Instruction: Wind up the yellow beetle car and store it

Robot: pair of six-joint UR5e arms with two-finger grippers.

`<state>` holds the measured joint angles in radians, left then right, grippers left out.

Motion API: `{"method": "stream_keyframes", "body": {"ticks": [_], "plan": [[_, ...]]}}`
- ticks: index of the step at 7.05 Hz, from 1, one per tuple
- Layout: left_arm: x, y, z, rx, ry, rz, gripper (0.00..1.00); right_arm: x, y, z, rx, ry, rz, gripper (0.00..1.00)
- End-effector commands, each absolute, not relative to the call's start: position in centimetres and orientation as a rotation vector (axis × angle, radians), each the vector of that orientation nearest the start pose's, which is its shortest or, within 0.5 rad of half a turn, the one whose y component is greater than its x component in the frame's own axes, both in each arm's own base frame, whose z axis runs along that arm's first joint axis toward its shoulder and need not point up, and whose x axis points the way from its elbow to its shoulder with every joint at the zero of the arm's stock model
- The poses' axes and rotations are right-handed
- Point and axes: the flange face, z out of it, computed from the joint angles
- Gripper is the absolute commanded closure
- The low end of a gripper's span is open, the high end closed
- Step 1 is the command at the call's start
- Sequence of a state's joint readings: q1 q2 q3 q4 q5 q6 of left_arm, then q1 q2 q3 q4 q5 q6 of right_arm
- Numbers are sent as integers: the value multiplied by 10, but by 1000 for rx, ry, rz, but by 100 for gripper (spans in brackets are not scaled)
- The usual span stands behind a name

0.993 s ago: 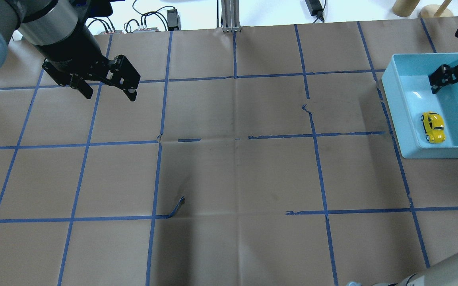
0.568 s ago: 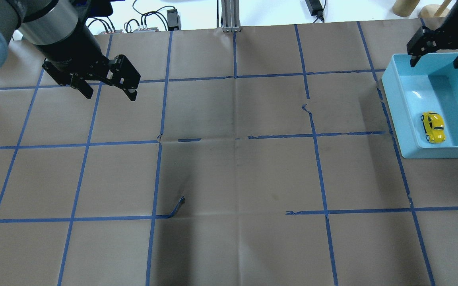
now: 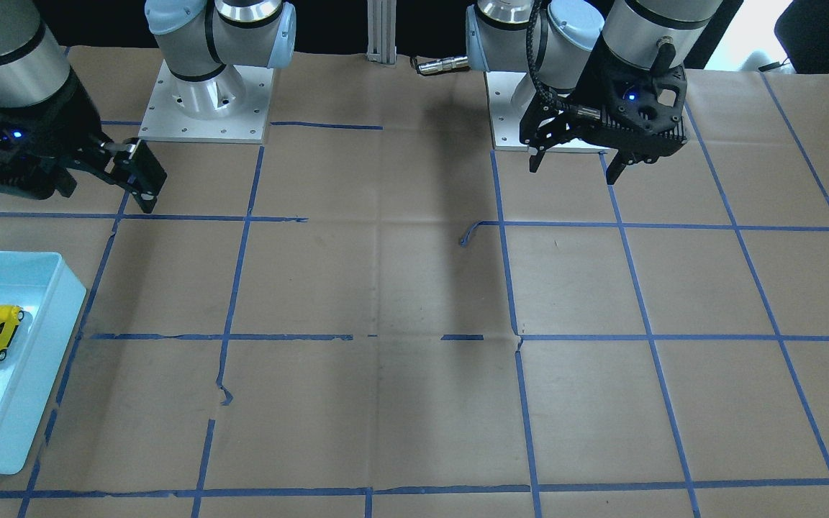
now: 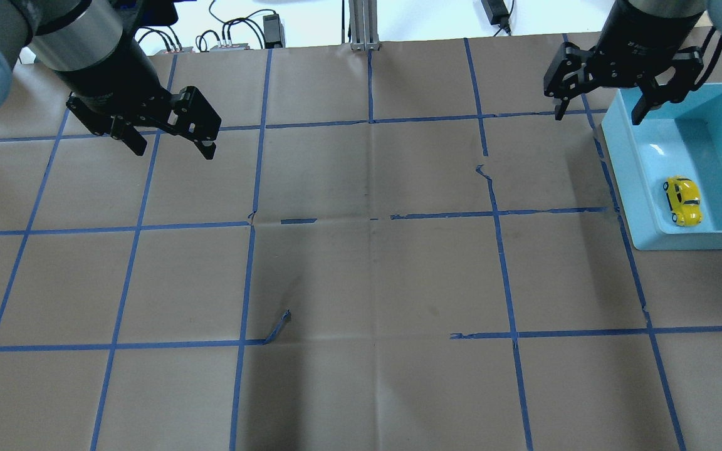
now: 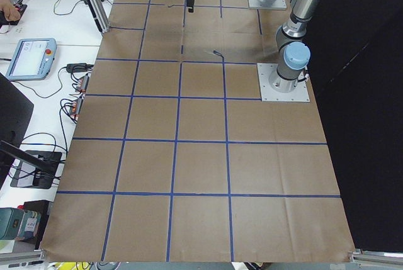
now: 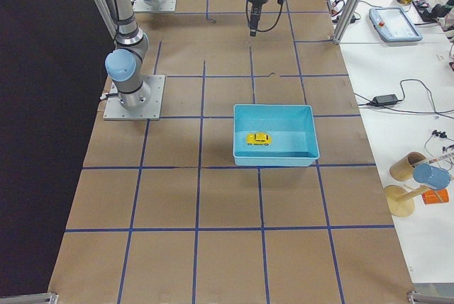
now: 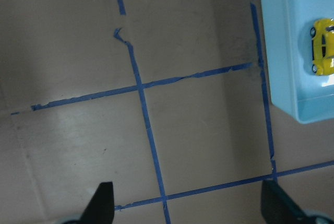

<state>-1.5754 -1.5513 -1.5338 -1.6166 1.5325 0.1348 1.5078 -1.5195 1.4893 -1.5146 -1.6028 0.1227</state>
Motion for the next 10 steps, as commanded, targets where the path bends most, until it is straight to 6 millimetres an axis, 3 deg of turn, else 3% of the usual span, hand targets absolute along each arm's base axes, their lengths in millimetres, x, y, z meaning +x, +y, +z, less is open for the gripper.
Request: {"method": "stream_keyframes", "body": {"ticks": [1,5,10], "plan": [[-139,-483,511,222,3171,-21,1,109,-508,496,331,3123,68,0],[-139,-483,511,222,3171,-21,1,135,-506,483,350,3111,41,0],[-139,-484,510,222,3171,-19,1,136,-512,475,326,3115,-3,0]]}}
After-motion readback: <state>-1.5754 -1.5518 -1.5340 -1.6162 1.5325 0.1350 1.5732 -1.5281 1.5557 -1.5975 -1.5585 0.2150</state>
